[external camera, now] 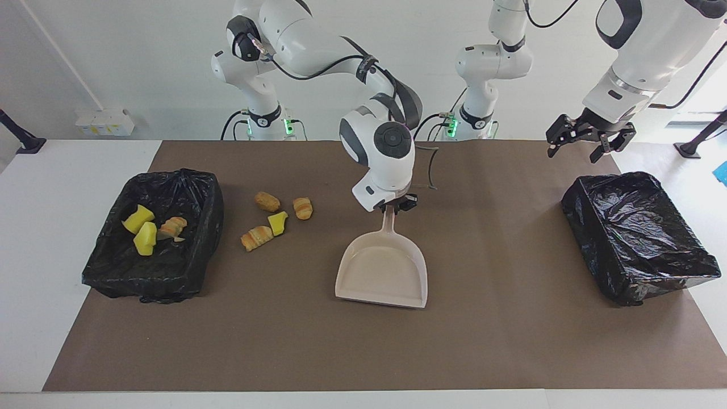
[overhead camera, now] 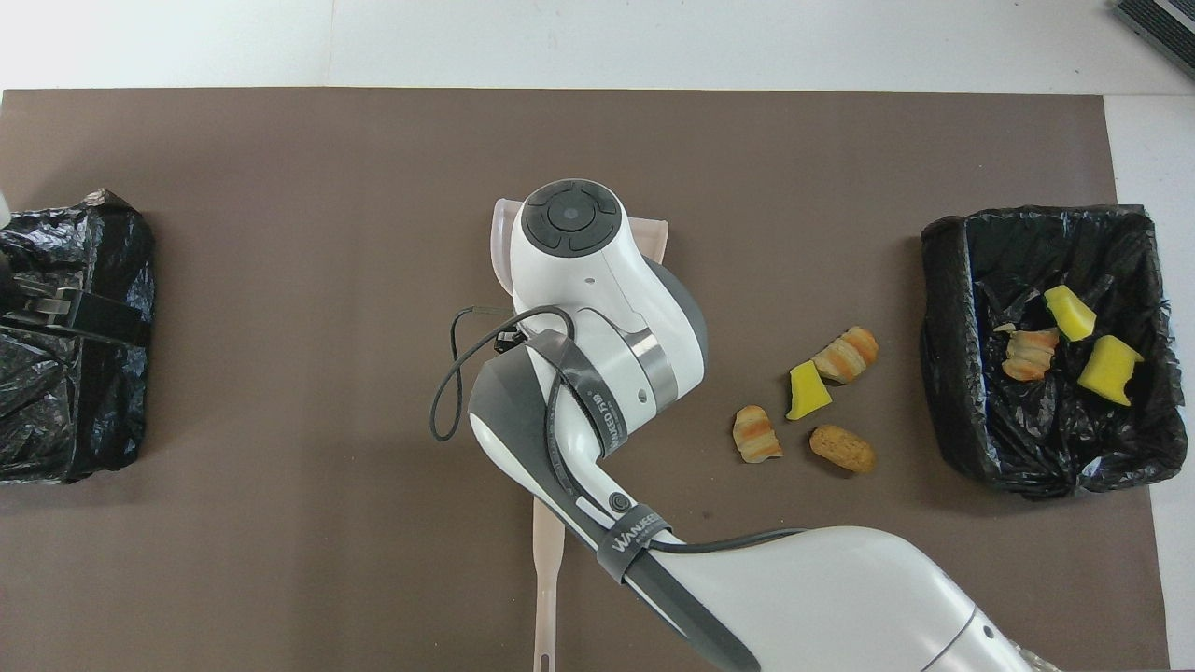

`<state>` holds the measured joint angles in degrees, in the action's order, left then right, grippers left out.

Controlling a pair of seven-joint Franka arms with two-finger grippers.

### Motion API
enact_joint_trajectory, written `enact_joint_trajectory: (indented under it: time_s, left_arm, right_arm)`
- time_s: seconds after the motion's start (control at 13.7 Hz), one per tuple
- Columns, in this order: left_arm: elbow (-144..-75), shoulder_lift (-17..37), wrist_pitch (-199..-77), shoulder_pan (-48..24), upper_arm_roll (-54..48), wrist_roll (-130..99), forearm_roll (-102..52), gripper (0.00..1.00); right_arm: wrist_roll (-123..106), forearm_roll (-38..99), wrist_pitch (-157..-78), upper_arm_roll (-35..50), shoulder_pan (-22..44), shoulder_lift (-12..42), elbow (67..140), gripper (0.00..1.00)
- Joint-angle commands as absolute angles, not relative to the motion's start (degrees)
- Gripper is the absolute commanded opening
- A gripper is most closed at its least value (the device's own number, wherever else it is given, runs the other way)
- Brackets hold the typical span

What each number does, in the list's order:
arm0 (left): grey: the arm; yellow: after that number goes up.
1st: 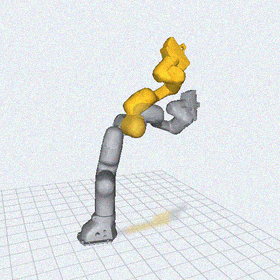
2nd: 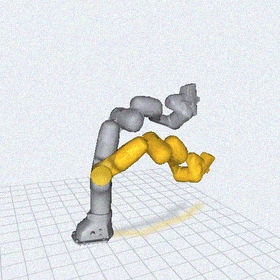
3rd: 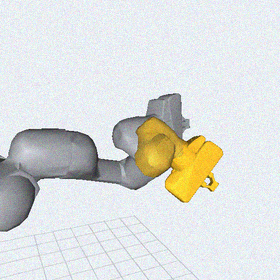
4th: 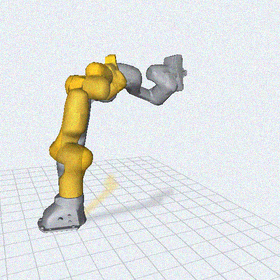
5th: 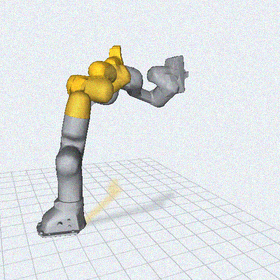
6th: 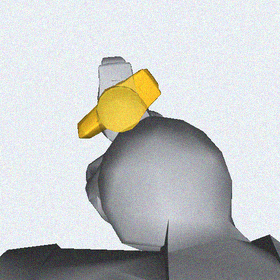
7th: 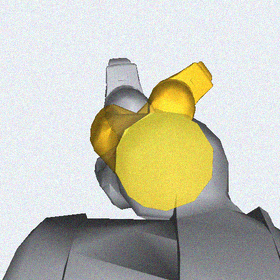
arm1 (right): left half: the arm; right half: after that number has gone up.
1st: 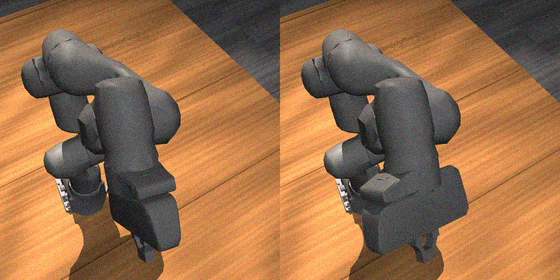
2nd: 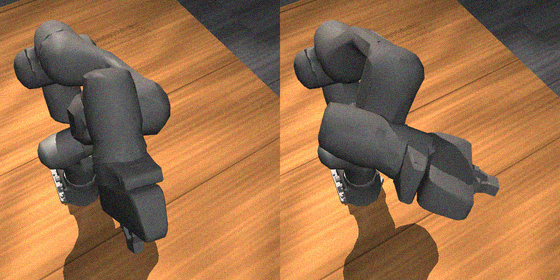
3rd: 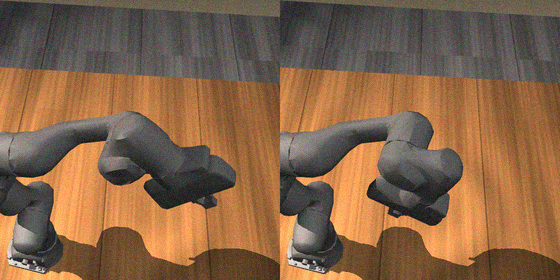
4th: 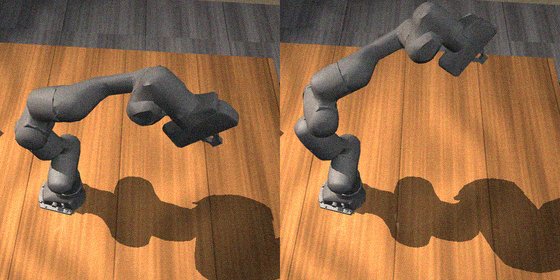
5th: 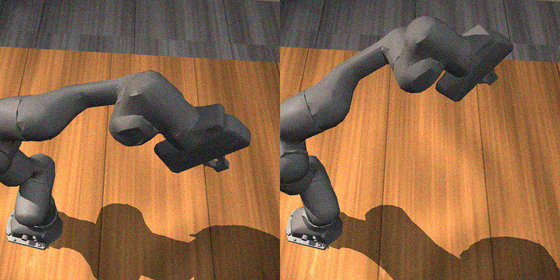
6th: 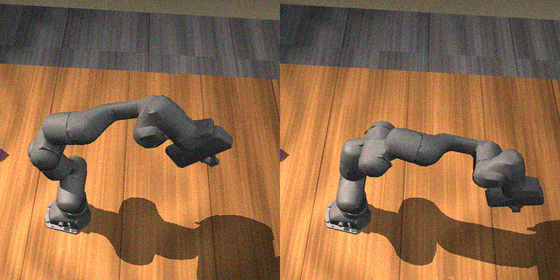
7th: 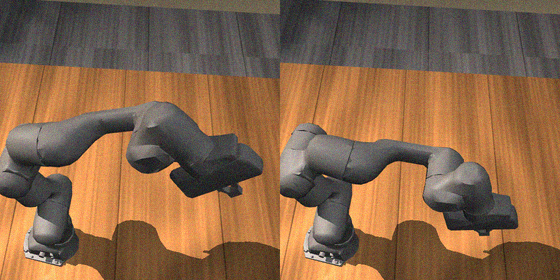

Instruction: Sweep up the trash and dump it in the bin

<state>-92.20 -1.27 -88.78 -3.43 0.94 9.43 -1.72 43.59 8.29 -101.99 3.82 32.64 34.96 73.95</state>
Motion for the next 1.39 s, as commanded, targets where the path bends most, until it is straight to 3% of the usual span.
enact_joint_trajectory:
  time_s: [0.0,0.22,0.29,0.37,0.44,0.59,0.95,1.1,1.32]
  left_arm:
    - [-94.1,-3.0,-88.7,-3.2,0.5,9.9,-1.1,1.0]
    - [-93.9,-3.0,-88.1,-3.6,0.5,10.0,-1.1,1.0]
    - [-93.8,-3.0,-87.8,-3.6,0.5,9.9,-1.1,1.0]
    - [-93.7,-3.1,-87.8,-3.6,0.4,10.1,-1.1,1.0]
    - [-93.5,-3.0,-87.8,-3.6,0.4,10.2,-1.1,1.0]
    - [-93.6,-3.0,-88.5,-3.7,0.4,10.1,-1.1,1.0]
    - [-93.3,-0.1,-91.7,-6.2,-0.2,9.8,-1.3,1.0]
    - [-93.3,1.9,-94.4,-8.2,-0.2,9.1,-1.5,1.0]
    - [-93.2,6.3,-100.6,-12.2,-0.2,2.6,-1.7,1.0]
  right_arm:
    - [39.8,9.7,-102.8,3.8,32.9,36.4,73.2,0.0]
    - [39.0,10.0,-107.0,3.8,32.8,36.5,74.7,0.0]
    - [38.2,10.3,-107.0,3.8,32.7,36.4,74.8,0.15]
    - [37.1,10.3,-107.1,3.8,32.7,36.2,75.1,0.48]
    - [36.3,9.9,-107.1,3.8,32.5,36.1,75.3,0.99]
    - [36.3,10.5,-105.8,3.8,32.7,34.5,75.3,1.0]
    - [37.0,11.6,-97.1,3.8,32.3,23.0,81.6,1.0]
    - [40.1,12.4,-97.1,3.8,34.1,14.8,91.1,1.0]
    - [46.4,15.2,-100.7,3.8,39.8,7.7,102.3,1.0]
